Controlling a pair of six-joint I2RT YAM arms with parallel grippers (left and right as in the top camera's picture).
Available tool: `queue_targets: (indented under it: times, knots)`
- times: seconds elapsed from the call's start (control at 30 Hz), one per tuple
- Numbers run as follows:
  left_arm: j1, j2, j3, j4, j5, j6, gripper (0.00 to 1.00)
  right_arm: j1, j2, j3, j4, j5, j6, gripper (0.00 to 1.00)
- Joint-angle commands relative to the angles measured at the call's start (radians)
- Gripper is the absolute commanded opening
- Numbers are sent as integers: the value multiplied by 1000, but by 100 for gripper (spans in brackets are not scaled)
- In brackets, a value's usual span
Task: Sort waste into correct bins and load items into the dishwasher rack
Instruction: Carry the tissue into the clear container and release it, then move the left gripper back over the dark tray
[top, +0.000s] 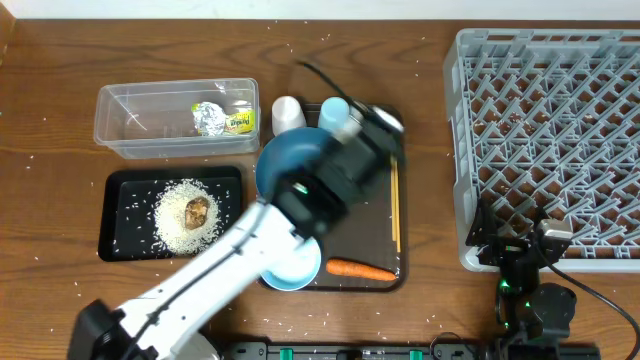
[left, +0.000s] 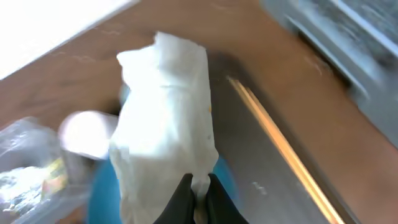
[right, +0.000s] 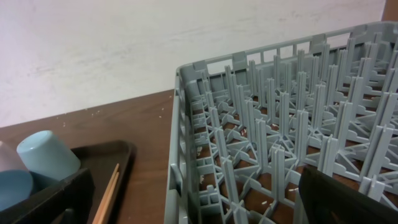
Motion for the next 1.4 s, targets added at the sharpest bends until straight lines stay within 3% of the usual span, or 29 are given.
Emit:
queue_targets:
  times: [0.0, 0.07, 0.27, 0.4, 0.53, 0.67, 0.73, 1.2, 1.37]
  knots:
    - [173, -19, 5, 36, -58, -177, 6, -17, -1, -2, -4, 3, -6, 99]
    - [292, -16, 5, 65, -32, -316, 6, -17, -1, -2, -4, 3, -6, 99]
    - [626, 38, 3, 184, 262, -752, 6, -17, -1, -2, -4, 4, -6, 99]
    - [760, 108, 3, 306, 443, -911, 6, -17, -1, -2, -4, 3, -6, 99]
    - [826, 174, 3, 332, 521, -1067, 11, -17, -1, -2, -4, 3, -6, 99]
    - [843, 212, 3, 325, 544, -1080, 11, -17, -1, -2, -4, 3, -6, 99]
    - [843, 220, 3, 324, 545, -1081, 32, -17, -1, -2, -4, 3, -6, 99]
    - [843, 202, 3, 321, 665, -1069, 33, -17, -1, -2, -4, 3, -6, 99]
    - [843, 112, 3, 321, 805, -1021, 51, -17, -1, -2, -4, 3, -6, 99]
